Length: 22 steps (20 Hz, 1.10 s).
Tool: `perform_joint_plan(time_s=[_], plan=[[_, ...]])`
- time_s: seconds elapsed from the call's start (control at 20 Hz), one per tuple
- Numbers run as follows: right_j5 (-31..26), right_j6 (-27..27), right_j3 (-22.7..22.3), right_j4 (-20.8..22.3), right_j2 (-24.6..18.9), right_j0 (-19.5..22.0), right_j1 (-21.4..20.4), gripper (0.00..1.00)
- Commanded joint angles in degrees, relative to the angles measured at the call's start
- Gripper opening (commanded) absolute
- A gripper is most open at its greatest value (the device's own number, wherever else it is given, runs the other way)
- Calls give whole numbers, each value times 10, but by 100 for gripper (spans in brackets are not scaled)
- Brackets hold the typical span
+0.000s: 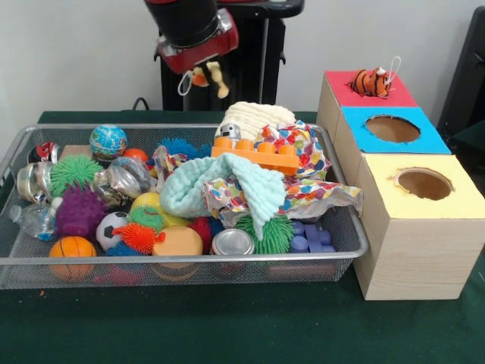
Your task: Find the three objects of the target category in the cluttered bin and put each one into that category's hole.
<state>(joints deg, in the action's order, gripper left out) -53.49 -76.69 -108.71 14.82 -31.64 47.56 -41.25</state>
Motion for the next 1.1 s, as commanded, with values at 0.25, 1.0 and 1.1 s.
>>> perform_joint_plan(time_s=[0.25, 1.0, 1.1], plan=[[115, -90, -163, -51, -23, -27, -44, 0], [272, -165, -257, -105, -2, -122, -41, 0], [286, -173, -267, -125, -7, -135, -46, 0]])
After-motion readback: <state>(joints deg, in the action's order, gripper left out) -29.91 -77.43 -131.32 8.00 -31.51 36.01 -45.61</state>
